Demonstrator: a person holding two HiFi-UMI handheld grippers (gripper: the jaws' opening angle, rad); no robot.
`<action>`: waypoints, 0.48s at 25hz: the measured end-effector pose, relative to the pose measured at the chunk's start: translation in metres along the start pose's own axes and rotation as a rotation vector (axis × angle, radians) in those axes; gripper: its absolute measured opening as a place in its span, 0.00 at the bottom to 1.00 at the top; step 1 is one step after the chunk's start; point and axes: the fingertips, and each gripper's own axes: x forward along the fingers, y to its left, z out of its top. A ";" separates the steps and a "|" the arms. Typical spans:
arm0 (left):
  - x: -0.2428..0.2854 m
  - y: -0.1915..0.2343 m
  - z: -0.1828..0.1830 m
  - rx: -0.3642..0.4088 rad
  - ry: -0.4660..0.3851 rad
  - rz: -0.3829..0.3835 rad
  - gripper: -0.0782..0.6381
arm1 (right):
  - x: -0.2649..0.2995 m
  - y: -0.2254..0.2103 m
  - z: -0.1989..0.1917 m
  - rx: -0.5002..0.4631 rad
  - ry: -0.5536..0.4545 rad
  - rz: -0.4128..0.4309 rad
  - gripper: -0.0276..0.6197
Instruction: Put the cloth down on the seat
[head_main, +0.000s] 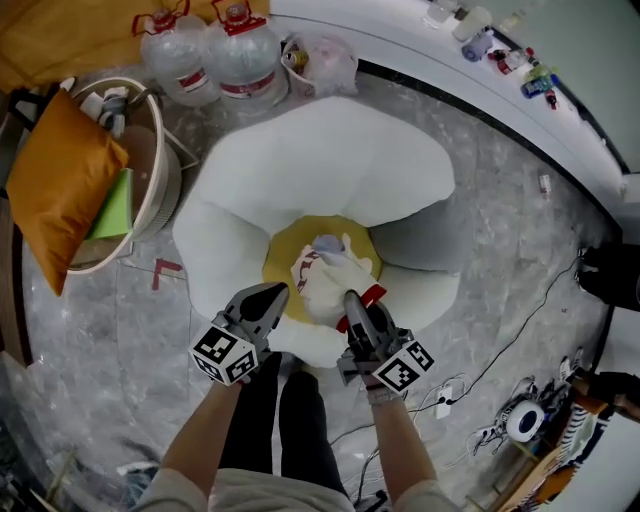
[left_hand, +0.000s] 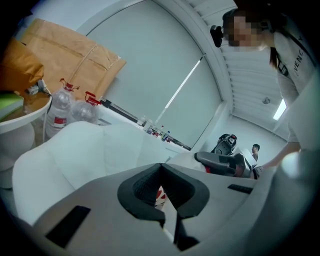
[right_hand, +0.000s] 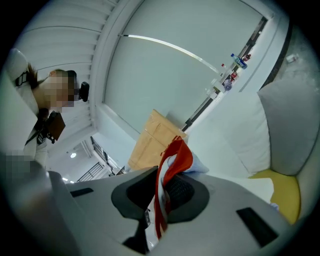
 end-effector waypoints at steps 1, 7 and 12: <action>0.005 0.003 -0.005 -0.004 0.006 -0.002 0.13 | 0.001 -0.008 -0.003 0.014 -0.003 -0.005 0.13; 0.032 0.023 -0.036 -0.017 0.038 -0.018 0.13 | 0.011 -0.051 -0.021 0.062 -0.024 -0.036 0.13; 0.047 0.036 -0.050 -0.012 0.067 -0.043 0.13 | 0.015 -0.078 -0.039 0.079 -0.032 -0.078 0.13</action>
